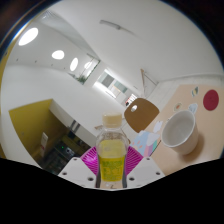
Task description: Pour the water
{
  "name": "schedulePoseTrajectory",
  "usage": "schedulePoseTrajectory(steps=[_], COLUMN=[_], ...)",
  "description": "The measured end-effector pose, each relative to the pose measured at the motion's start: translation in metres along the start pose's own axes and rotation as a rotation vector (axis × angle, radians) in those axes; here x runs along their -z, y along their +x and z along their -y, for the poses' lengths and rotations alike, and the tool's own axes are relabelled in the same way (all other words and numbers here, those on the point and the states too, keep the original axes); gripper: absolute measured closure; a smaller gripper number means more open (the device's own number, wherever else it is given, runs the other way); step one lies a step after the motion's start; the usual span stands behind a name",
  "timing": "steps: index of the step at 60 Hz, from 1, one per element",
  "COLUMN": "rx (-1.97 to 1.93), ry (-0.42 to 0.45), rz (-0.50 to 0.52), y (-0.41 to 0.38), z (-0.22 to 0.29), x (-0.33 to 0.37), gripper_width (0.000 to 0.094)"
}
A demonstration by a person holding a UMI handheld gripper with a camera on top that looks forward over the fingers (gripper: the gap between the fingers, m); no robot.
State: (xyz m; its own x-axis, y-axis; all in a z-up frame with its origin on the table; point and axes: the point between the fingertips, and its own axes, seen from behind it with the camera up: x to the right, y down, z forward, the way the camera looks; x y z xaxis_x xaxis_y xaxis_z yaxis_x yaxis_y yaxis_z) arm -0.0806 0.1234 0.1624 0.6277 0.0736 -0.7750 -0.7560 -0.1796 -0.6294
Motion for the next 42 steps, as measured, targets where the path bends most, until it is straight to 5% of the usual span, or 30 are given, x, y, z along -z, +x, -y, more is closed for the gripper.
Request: schedulePoseTrajectory(steps=[7,22,35,42], rx=[-0.385,-0.896,-1.006,-0.799], ry=[0.046,-0.091,-0.149,-0.164], rz=[0.034,0.091,0.09,0.199], y=[0.008,0.008,-0.008,-0.036], z=[0.029,0.022,0.018,0.044], x=[0.013,0.035,0.061,0.101], gripper_width=[0.0632,0.0633,0.0627,0.0626])
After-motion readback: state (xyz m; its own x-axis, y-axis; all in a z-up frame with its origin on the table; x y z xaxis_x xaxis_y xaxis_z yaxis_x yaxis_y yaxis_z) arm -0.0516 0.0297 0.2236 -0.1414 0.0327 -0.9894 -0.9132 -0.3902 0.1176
